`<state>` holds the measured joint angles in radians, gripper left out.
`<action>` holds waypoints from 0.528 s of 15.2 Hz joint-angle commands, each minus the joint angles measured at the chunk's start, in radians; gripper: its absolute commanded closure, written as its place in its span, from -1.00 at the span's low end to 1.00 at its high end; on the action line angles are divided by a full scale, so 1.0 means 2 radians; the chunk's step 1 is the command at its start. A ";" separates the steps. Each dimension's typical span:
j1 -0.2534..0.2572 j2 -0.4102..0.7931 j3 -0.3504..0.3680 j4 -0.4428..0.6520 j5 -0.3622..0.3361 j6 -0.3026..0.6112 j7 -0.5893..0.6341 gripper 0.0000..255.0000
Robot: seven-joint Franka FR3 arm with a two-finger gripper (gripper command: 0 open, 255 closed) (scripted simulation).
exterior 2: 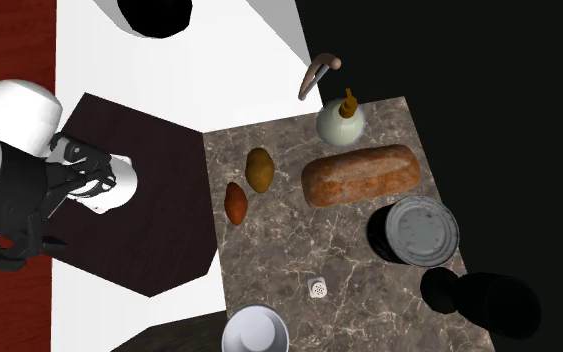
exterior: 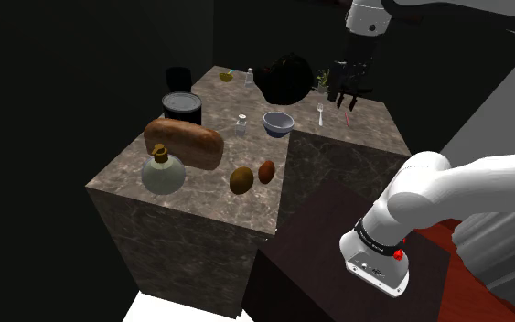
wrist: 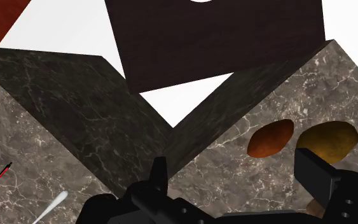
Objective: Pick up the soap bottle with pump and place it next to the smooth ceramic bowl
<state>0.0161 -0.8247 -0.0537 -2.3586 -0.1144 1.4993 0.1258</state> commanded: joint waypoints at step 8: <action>0.022 0.081 0.047 0.008 0.045 0.068 0.060 -1.00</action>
<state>0.0572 -0.6915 0.0342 -2.3423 -0.0315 1.6057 0.2358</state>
